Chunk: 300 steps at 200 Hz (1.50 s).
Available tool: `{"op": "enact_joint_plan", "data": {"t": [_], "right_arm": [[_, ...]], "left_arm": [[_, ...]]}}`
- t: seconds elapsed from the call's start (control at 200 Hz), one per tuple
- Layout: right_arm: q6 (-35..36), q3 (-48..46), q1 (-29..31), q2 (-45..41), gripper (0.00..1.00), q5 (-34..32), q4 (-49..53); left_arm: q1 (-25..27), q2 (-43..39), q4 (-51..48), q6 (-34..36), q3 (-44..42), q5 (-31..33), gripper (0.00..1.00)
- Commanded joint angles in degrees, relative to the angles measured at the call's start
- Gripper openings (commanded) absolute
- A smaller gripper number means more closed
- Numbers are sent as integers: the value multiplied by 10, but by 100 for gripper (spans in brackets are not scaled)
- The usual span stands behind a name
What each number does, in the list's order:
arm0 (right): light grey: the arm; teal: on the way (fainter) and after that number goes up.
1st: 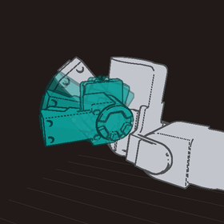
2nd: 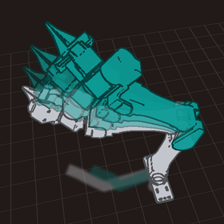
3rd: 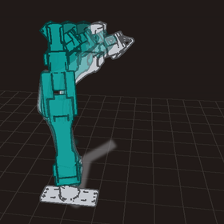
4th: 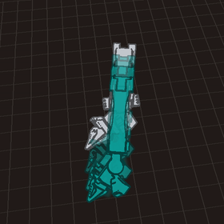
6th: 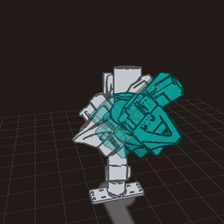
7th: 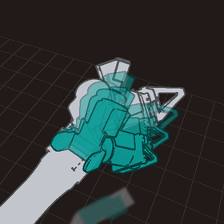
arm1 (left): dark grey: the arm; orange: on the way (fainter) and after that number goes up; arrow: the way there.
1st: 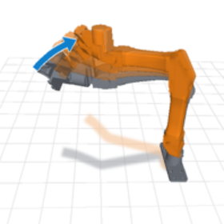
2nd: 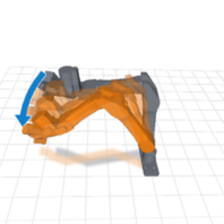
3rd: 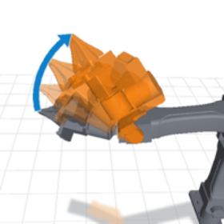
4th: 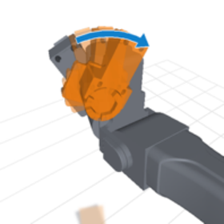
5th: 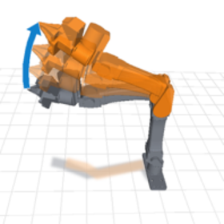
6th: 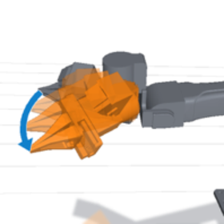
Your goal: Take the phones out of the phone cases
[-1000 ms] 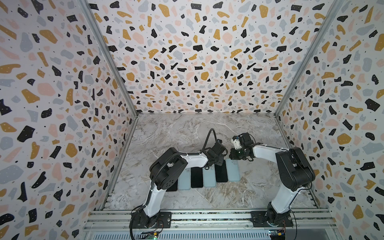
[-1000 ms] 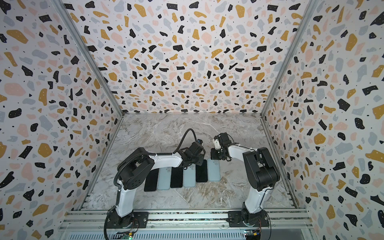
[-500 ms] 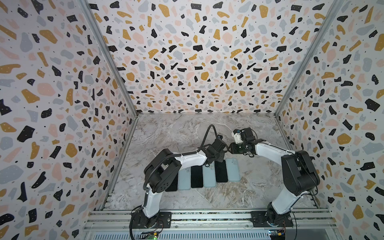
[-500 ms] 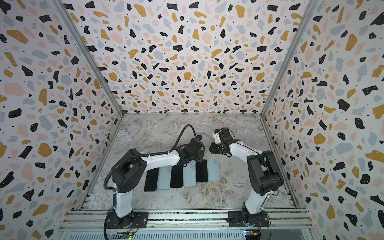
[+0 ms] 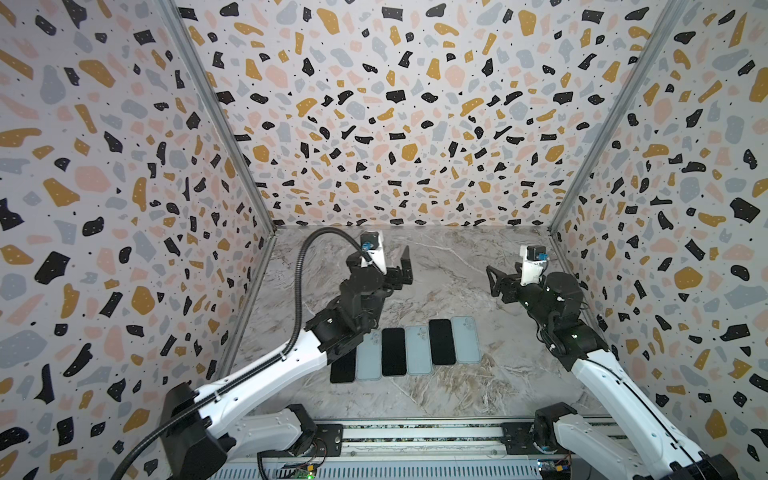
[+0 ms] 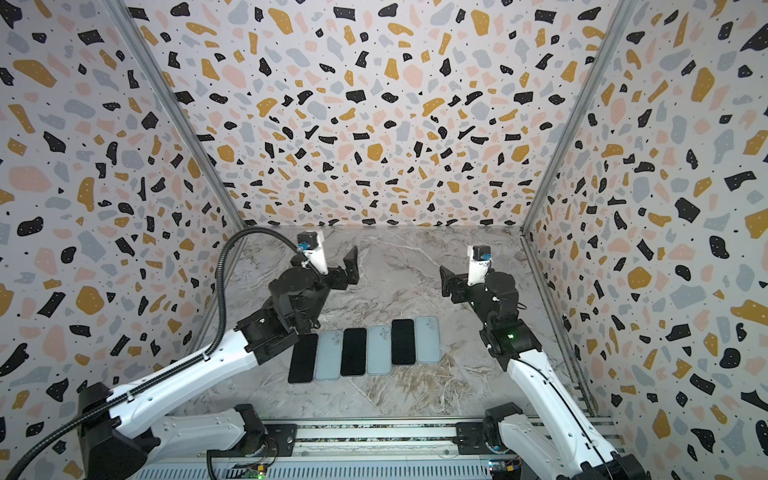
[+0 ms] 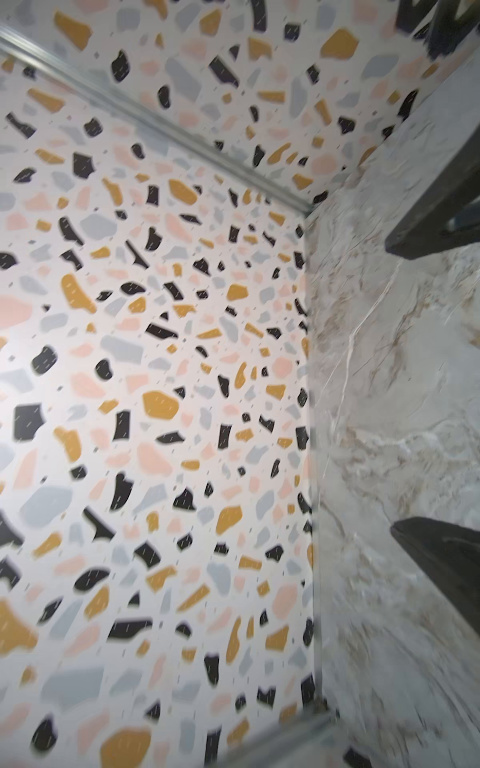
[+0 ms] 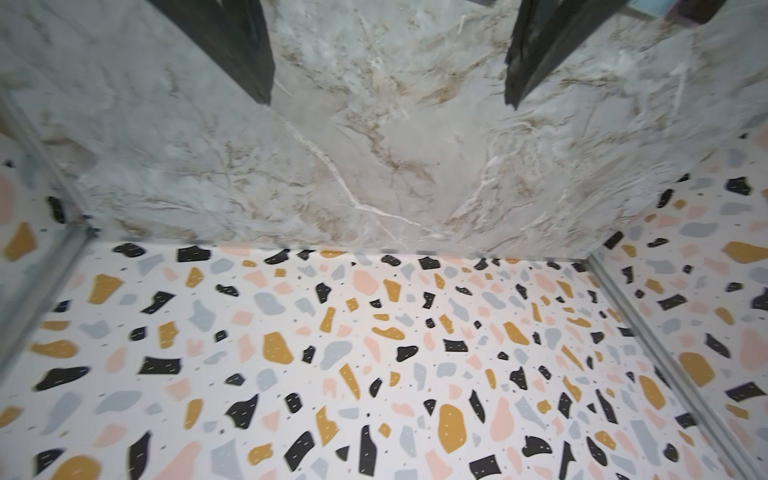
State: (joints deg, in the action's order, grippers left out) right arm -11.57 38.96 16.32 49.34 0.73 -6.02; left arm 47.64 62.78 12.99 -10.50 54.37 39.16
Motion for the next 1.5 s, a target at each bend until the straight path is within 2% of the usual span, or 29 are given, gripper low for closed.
{"op": "enact_joint_plan", "data": {"t": [0.0, 0.11, 0.245, 0.37, 0.501, 0.581, 0.721, 0.801, 0.836, 0.936, 1.011, 1.051, 1.141, 1.186, 1.267, 1.337, 1.372, 1.397, 1.432, 1.497], "right_arm": [[15, -50, -5, -37, 94, -102, -54], [17, -120, -14, -90, 100, -155, -108], [10, -187, -41, -112, 99, -189, -152], [29, -266, -51, -97, 99, -187, -264], [50, -334, -49, -62, 99, -158, -386], [63, -357, -49, -25, 99, -155, -448], [86, -369, -47, 51, 99, -151, -536], [99, -386, -45, 97, 99, -148, -619], [108, -383, -43, 116, 99, -150, -625], [141, -396, -33, 182, 99, -167, -729], [166, -392, -23, 198, 99, -169, -739], [173, -390, -23, 219, 99, -165, -759], [172, -392, -38, 330, 99, -163, -877], [182, -381, -38, 371, 99, -155, -903], [144, -364, -63, 372, 99, -154, -865], [97, -323, -100, 357, 99, -148, -756], [83, -293, -119, 355, 99, -133, -690], [87, -278, -112, 355, 99, -141, -657], [89, -278, -103, 358, 99, -156, -665], [88, -285, -109, 353, 99, -146, -670]], "left_arm": [[-14, -66, 64, 84, -66, 117, 100], [-36, -155, 105, 112, -155, 167, 100], [-71, -241, 182, 155, -284, 201, 100], [-108, -287, 261, 174, -396, 210, 100], [-137, -290, 351, 208, -482, 217, 100], [-157, -267, 404, 209, -517, 200, 99], [-210, -181, 476, 166, -554, 155, 99], [-241, -137, 545, 158, -580, 110, 100], [-258, -118, 570, 148, -585, 94, 100], [-305, -73, 605, 114, -586, 33, 100], [-328, -27, 662, 109, -587, 4, 100], [-338, -2, 657, 107, -578, -22, 100], [-345, 74, 698, 119, -563, -54, 100], [-345, 103, 686, 123, -546, -66, 100], [-348, 155, 666, 125, -511, -77, 100], [-354, 191, 671, 122, -491, -73, 100], [-368, 185, 642, 106, -483, -82, 100], [-378, 175, 609, 98, -473, -95, 100], [-388, 168, 571, 90, -459, -109, 100], [-395, 180, 580, 84, -454, -115, 100]]}}
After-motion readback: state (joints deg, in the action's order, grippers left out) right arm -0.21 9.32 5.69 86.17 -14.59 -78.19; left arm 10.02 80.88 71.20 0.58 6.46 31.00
